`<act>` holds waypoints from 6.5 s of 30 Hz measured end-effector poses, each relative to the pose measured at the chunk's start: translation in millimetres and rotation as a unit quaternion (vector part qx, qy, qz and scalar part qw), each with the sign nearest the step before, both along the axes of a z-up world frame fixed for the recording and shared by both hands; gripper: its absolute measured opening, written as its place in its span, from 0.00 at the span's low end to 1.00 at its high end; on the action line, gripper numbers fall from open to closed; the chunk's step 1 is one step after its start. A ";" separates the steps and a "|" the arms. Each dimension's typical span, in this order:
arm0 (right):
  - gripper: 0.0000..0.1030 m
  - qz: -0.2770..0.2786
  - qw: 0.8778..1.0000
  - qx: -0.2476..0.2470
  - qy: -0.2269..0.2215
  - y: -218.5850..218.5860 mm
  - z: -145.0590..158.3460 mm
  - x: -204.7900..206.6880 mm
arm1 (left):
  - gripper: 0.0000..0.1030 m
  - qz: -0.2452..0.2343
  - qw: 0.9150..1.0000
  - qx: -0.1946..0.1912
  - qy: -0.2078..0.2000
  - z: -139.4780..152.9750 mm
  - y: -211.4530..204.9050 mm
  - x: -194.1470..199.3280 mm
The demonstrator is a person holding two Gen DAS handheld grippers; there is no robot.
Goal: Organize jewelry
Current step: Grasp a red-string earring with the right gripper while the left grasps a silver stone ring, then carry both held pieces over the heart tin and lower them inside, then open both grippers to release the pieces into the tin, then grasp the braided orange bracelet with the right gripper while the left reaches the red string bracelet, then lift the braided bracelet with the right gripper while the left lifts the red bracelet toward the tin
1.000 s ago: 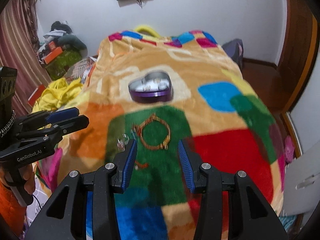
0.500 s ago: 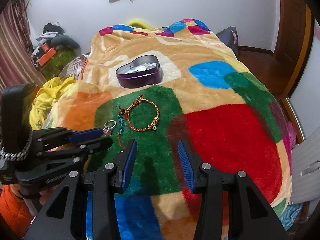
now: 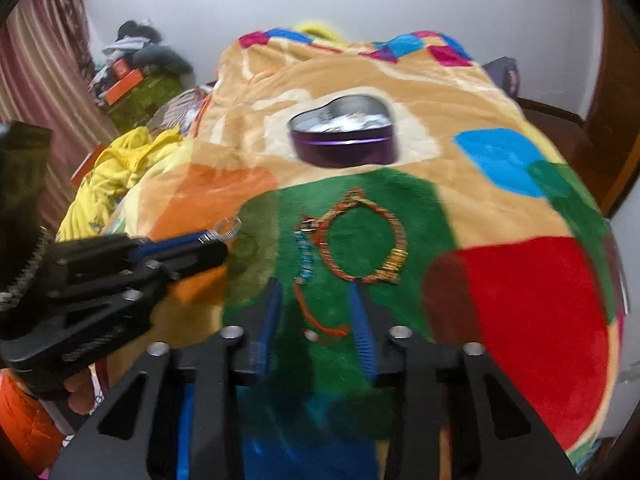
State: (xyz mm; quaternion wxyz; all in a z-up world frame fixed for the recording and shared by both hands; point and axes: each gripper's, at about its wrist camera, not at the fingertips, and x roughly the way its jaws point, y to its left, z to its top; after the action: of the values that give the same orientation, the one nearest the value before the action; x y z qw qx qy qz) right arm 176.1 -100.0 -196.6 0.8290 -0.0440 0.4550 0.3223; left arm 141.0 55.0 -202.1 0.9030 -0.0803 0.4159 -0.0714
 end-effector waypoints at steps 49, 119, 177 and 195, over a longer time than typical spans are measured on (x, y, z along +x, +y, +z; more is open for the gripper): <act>0.07 -0.028 0.985 0.047 -0.163 8.4 103.8 48.1 | 0.10 0.013 0.996 0.011 -0.093 60.5 13.7 71.3; 0.40 -0.028 0.990 -0.004 -0.135 9.7 85.3 52.0 | 0.30 -0.004 0.996 0.032 -0.079 74.2 13.6 59.1; 0.06 -0.083 0.995 -0.005 -0.062 -45.5 14.5 34.5 | 0.10 -0.072 0.996 0.037 0.038 -24.8 -48.6 73.1; 0.06 -0.083 0.990 0.016 -0.117 -36.9 58.8 34.8 | 0.10 -0.049 0.997 0.040 -0.033 32.8 -29.5 66.5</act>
State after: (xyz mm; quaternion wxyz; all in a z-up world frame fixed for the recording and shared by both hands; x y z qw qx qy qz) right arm 210.9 -136.9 -137.8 0.9009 -0.0301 0.3517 0.2527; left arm 207.5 25.5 -169.4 0.9143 -0.0212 0.3916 -0.1013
